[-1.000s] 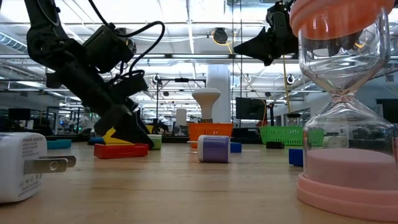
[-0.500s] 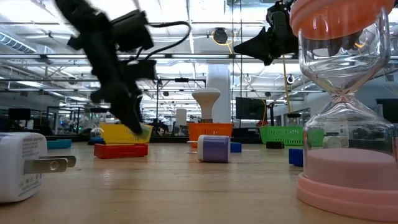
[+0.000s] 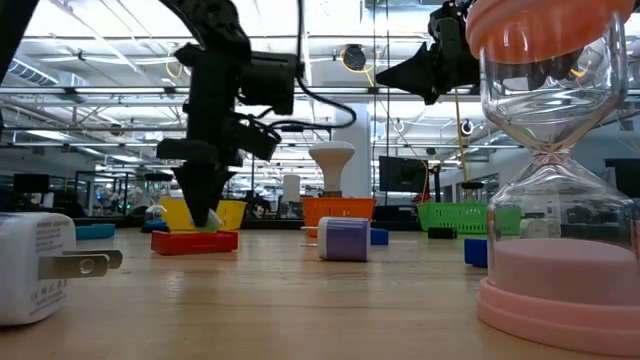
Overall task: Pick & Place Office items
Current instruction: Put the left green charger adapter into the orange bin
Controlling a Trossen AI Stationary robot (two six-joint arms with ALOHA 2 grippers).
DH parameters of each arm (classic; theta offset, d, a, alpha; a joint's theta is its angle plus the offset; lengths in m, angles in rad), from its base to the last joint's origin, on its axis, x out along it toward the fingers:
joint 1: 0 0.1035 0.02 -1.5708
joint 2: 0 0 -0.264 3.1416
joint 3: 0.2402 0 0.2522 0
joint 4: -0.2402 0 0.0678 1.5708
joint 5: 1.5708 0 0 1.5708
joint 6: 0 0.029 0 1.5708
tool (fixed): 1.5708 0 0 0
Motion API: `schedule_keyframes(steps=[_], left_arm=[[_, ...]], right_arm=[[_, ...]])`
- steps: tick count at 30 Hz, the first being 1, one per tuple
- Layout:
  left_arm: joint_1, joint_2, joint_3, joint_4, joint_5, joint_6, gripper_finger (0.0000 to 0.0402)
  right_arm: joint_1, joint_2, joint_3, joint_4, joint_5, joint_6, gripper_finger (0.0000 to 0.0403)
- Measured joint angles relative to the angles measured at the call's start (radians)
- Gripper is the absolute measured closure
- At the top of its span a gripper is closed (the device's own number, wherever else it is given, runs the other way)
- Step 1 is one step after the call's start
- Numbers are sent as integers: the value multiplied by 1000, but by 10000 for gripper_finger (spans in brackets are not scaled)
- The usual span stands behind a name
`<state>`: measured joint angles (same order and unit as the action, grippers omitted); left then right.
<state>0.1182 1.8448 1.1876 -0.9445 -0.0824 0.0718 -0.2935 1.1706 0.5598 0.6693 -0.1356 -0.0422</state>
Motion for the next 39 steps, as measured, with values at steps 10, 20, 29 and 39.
schedule_keyframes(steps=[10,20,29,39], left_arm=[[-2,56,82,-26,3,-1,243],[-1,56,82,-18,5,-1,231],[-1,56,82,-121,7,-7,265],[-1,56,81,-353,7,-61,247]], right_arm=[[0,0,0,0,0,-4,403],[0,0,0,0,0,-4,403],[0,0,0,0,0,-4,403],[0,0,0,0,0,-3,403]])
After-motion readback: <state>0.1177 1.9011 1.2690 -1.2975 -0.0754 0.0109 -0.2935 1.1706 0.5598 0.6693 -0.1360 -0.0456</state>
